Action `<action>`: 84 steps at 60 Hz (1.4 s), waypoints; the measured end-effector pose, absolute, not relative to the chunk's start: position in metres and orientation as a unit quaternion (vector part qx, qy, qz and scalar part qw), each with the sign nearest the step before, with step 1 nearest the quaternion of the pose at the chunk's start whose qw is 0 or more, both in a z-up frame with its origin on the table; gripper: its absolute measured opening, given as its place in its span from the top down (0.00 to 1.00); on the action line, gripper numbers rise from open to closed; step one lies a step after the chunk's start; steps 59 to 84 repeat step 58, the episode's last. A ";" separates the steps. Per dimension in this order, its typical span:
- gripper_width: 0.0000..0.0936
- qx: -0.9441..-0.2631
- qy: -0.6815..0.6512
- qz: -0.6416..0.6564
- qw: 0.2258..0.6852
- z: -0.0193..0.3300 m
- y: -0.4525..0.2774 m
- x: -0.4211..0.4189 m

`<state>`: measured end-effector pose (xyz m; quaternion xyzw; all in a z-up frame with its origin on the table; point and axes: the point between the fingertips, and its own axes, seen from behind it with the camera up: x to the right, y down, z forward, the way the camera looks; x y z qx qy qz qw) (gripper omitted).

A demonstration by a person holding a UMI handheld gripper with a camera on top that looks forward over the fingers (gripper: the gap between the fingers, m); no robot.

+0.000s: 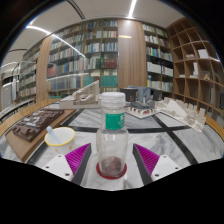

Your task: Pour water

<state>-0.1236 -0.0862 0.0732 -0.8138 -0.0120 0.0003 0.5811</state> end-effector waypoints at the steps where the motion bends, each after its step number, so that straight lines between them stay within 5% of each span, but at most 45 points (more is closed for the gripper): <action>1: 0.10 -0.814 -0.013 -0.001 0.581 0.075 -0.094 -0.123; 41: 0.09 -0.809 -0.026 0.013 0.587 0.203 -0.378 -0.139; 84: 0.08 -0.806 -0.014 0.008 0.592 0.216 -0.427 -0.122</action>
